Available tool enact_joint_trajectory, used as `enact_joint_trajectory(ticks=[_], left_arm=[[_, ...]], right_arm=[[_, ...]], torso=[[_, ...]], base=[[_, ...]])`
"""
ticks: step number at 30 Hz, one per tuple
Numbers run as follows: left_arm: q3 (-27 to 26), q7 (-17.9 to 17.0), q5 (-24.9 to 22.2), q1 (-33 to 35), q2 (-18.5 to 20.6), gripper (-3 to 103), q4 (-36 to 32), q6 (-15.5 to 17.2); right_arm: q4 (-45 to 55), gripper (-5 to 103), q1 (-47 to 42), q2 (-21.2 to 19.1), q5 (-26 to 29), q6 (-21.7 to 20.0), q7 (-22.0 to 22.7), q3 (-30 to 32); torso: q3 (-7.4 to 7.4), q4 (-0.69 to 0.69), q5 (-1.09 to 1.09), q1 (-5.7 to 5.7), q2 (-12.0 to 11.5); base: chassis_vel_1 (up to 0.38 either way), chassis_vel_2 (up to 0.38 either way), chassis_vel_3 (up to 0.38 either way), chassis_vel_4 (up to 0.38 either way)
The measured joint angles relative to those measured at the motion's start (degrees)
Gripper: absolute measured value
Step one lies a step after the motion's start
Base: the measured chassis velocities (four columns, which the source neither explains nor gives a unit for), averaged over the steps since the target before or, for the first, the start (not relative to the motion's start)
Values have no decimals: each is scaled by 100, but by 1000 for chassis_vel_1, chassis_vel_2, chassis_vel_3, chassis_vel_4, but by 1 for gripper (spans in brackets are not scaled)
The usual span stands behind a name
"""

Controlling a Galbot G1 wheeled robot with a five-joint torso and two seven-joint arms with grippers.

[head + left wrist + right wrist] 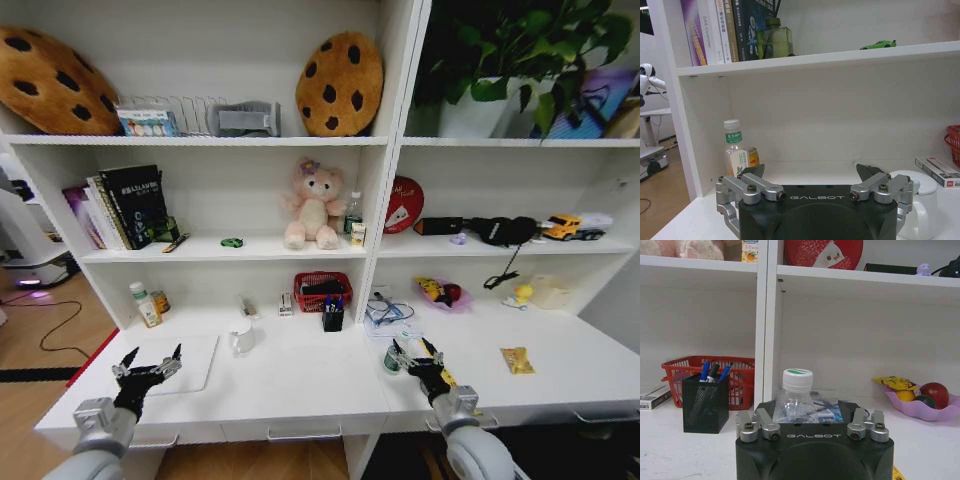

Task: Organize the objects on the table.

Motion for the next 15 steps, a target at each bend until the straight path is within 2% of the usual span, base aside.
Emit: enact_joint_trajectory(ticks=[2,3,5,6,8,11,12,15], left_arm=[[0,0,0,0,0,100,0,0],[0,0,0,0,0,100,0,0],[0,0,0,0,0,100,0,0],[0,0,0,0,0,100,0,0],[0,0,0,0,0,100,0,0],[0,0,0,0,0,100,0,0],[0,0,0,0,0,100,0,0],[0,0,-1,0,0,100,0,0]], right_arm=[[-4,63,-6,6,-4,38,-8,0],[-4,63,-6,6,-4,38,-8,0],[-4,52,-6,8,-4,62,-17,-7],[-4,52,-6,8,-4,62,-17,-7],[-15,41,5,11,-3,83,-22,-17],[-14,37,9,20,-7,111,-25,-17],[-2,27,-2,27,-13,130,-30,-16],[6,24,-9,38,-14,145,-42,-18]], torso=[[0,0,0,0,1],[0,0,0,0,1],[0,0,0,0,1],[0,0,0,0,1],[0,0,0,0,1],[0,1,-1,0,1],[-1,0,-1,0,1],[-1,1,-1,0,1]], base=[[0,0,0,0],[0,0,0,0],[0,0,0,0],[0,0,0,0],[0,0,0,0],[0,0,0,0],[0,0,0,0],[0,0,0,0]])
